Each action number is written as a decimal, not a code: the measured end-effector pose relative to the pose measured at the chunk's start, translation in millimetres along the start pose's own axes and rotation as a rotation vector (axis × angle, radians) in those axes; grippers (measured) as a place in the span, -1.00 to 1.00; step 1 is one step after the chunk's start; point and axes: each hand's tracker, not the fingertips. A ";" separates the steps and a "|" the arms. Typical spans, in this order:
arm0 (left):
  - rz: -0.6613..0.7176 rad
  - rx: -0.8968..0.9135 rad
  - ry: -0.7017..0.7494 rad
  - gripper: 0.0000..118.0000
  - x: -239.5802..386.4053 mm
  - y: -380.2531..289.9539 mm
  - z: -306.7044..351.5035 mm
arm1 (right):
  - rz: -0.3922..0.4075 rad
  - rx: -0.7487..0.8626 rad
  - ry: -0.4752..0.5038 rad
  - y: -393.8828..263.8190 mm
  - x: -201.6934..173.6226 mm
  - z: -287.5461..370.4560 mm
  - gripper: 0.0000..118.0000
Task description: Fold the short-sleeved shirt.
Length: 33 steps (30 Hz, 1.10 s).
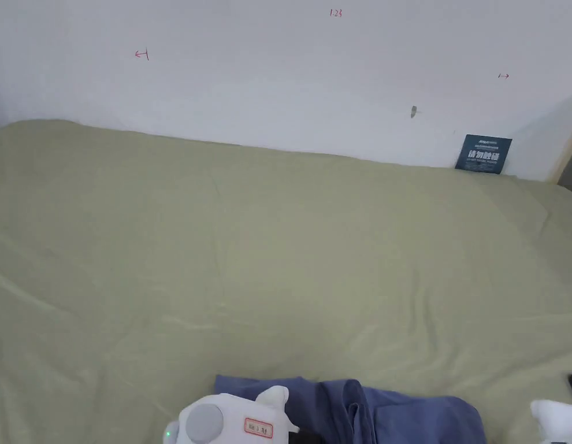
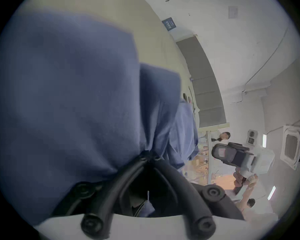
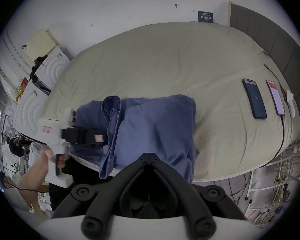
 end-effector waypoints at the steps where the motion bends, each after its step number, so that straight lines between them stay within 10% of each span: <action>1: -0.040 0.008 -0.010 -1.00 3.3 6.4 16.5 | 0.001 -0.004 0.001 0.6 -0.7 -2.3 -1.00; 15: 0.050 0.170 0.029 -0.99 -68.8 9.1 167.6 | 0.045 -0.039 0.015 8.3 -21.4 -19.9 -1.00; 16: 0.059 0.170 -0.014 -0.76 -71.1 9.1 164.7 | 0.044 -0.037 0.014 8.3 -21.3 -19.0 -1.00; 19: 0.097 0.160 -0.090 1.00 -79.6 8.1 151.0 | 0.045 -0.034 0.015 8.3 -21.6 -14.2 -1.00; 26: 0.163 0.179 -0.225 0.83 -91.9 8.4 119.3 | 0.036 -0.015 0.011 8.6 -18.0 -9.2 -1.00; 27: 0.181 0.157 -0.214 0.54 -90.9 9.2 114.5 | 0.033 -0.017 0.012 8.3 -17.6 -10.3 -1.00; 29: 0.192 0.114 -0.133 -0.86 -85.7 9.6 107.5 | 0.024 -0.024 0.013 6.5 -15.3 -15.2 -1.00; 33: 0.174 0.118 -0.086 -0.86 -90.6 6.3 106.8 | 0.014 -0.044 0.011 2.1 -15.0 -20.9 -1.00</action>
